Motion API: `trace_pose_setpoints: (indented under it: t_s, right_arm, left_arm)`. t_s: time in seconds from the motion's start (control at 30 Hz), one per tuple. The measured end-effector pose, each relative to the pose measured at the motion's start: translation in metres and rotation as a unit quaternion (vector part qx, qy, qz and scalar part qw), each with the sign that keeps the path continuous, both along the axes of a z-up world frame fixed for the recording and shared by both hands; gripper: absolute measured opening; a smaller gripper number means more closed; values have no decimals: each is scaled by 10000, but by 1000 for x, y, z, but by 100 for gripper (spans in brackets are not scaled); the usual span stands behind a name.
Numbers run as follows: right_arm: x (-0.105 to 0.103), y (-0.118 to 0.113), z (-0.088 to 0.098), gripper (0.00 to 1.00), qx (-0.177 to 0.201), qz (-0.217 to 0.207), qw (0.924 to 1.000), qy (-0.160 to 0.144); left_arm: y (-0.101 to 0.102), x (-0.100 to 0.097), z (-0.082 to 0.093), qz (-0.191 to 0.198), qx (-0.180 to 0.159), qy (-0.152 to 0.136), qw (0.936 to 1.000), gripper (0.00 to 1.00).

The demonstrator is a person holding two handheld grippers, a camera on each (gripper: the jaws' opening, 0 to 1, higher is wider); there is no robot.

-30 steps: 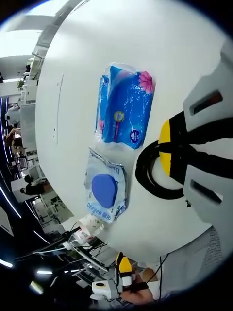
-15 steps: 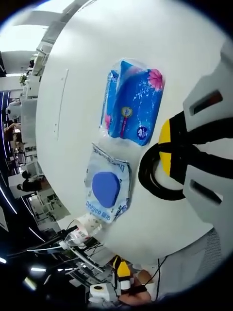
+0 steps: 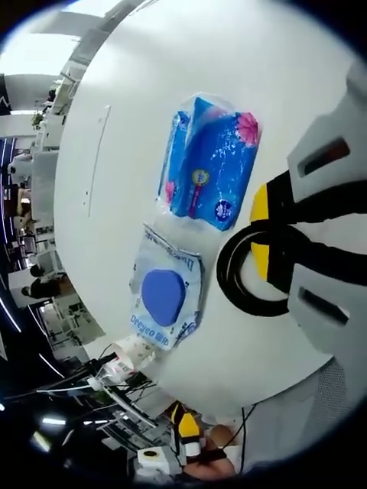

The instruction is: Arrange the tabletop items into an orderly group along one side of the table until the central work area is clear of visible clutter.

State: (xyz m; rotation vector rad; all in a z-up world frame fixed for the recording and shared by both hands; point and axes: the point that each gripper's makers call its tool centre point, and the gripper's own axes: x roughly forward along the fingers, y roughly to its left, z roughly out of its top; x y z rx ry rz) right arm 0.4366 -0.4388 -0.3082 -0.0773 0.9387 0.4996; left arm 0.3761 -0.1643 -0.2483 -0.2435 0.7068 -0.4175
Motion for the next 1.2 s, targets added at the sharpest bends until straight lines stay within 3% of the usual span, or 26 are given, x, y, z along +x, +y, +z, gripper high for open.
trace_pose_setpoints:
  t_s: [0.17, 0.67, 1.2]
  right_arm:
    - [-4, -3, 11, 9, 181, 60, 9998, -57]
    - [-24, 5, 54, 25, 625, 424, 9950, -651]
    - [-52, 0, 61, 40, 837, 487, 9920, -814]
  left_arm:
    - [-3, 1, 4, -37, -4, -107, 9999, 27]
    - [-2, -3, 11, -311, 191, -332, 9988, 31]
    - [1, -15, 8, -426, 317, -419, 9977, 36]
